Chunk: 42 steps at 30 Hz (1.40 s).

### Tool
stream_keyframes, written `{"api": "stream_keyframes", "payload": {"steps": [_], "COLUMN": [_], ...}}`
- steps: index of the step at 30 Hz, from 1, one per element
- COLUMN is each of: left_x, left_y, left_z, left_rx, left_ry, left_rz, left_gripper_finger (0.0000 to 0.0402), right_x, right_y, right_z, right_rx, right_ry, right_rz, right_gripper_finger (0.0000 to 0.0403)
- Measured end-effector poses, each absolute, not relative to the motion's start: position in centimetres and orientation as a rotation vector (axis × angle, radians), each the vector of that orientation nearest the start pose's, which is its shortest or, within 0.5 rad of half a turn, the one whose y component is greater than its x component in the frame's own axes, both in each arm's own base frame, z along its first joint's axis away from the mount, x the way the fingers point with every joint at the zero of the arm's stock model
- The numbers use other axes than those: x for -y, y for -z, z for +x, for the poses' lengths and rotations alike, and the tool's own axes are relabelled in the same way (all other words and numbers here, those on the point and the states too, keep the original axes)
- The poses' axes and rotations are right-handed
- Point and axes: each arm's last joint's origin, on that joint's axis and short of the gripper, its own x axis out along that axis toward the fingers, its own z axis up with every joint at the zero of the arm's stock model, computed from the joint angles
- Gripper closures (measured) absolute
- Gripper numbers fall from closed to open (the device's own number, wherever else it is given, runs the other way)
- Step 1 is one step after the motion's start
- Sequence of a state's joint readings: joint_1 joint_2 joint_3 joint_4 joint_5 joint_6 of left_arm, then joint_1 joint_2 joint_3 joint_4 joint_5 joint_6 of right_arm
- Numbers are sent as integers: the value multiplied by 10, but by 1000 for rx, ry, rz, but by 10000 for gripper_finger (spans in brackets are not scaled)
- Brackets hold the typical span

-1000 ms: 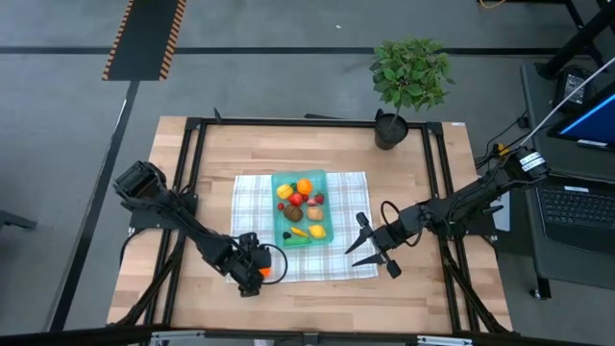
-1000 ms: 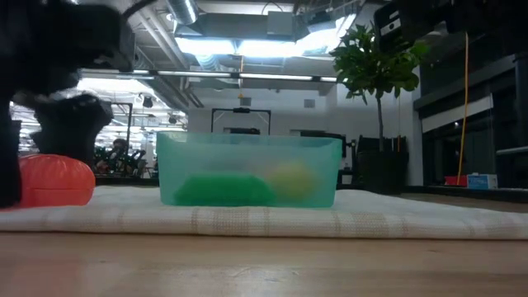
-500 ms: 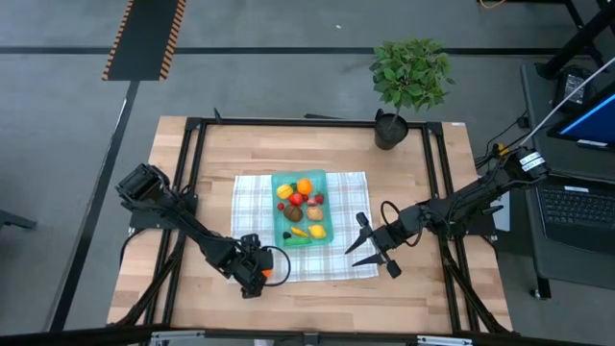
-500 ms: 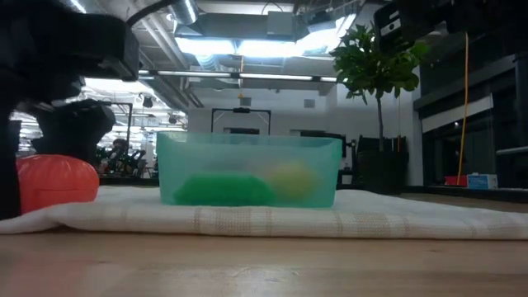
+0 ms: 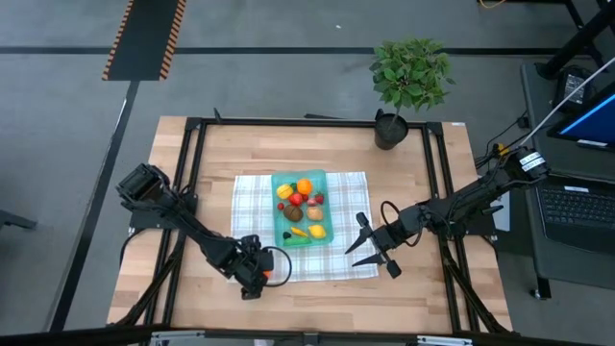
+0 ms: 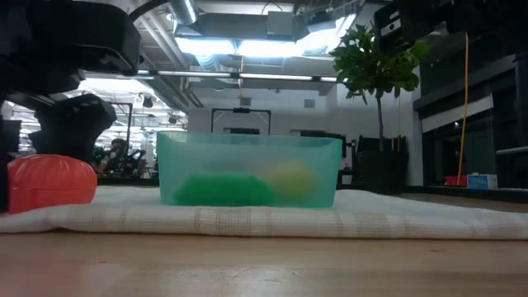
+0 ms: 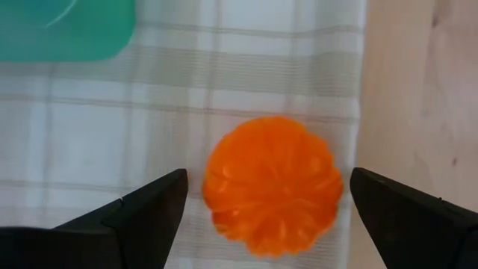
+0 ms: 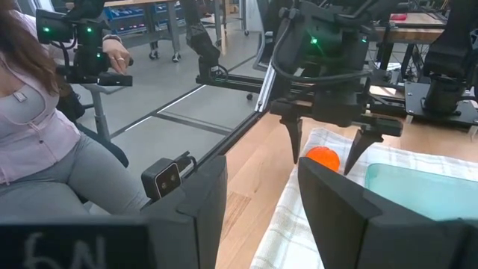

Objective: Pick and placing Produce into tupperware
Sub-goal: Put the pumpkin into the blue bin

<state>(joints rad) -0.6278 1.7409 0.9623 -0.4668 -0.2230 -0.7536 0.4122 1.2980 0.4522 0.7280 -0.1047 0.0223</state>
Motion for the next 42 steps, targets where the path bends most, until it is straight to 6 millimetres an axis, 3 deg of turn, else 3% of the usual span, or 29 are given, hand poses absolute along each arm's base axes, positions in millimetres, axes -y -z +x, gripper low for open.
{"api": "stream_keyframes", "payload": {"steps": [5,16,31,42], "left_x": [173,170,171,158], "left_y": [-143,-143,-147,-199], "left_z": [258,260,256,238], "left_rx": [-1186,-1211,-1240,-1146], "left_ry": [-115,-99,-47,-11], "left_rz": [-148,-184,-142,-173], "left_gripper_finger": [56,163,163,163], "right_x": [-104,-104,-104,-104], "right_y": [-203,-203,-203,-203], "right_z": [230,230,230,230], "right_rx": [-123,-124,-124,-126], "right_ry": [-515,-515,-515,-514], "right_rz": [4,4,5,6], "right_gripper_finger": [235,235,235,235]}}
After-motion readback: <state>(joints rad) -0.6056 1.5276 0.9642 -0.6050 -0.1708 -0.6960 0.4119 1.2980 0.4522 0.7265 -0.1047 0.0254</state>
